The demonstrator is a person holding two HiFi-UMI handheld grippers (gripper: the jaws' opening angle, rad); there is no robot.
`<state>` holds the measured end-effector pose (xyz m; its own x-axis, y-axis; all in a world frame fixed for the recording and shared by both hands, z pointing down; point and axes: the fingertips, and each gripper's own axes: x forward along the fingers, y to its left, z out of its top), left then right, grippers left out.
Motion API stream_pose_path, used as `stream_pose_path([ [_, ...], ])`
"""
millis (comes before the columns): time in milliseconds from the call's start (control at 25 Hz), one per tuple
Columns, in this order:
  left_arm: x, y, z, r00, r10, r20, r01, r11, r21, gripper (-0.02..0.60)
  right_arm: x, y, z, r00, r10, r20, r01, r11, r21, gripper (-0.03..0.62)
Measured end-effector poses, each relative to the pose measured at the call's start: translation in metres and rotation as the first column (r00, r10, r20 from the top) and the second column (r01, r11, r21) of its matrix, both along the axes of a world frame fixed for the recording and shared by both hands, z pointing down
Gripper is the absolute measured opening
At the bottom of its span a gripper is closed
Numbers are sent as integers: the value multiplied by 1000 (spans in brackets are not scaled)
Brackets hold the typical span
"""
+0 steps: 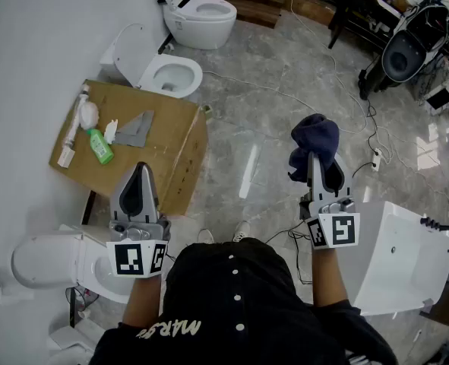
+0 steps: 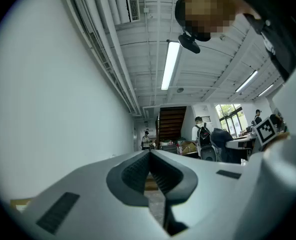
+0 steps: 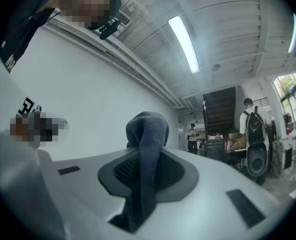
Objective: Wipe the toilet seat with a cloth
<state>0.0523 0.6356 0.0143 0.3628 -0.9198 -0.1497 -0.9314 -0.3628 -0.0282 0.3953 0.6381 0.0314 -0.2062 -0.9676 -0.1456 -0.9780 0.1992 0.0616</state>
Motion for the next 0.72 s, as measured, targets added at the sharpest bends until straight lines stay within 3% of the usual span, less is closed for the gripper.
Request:
stream_pose_path([
  [440,3,3,1,1000,-1,8,1,1000,-4,11,4,1,1,998,-1,59,1,1000,2,71],
  [720,16,4,10,1000,-8,21,9,1000,-21,11,17,4,13,999,6,49,-5,1000,-23,71],
])
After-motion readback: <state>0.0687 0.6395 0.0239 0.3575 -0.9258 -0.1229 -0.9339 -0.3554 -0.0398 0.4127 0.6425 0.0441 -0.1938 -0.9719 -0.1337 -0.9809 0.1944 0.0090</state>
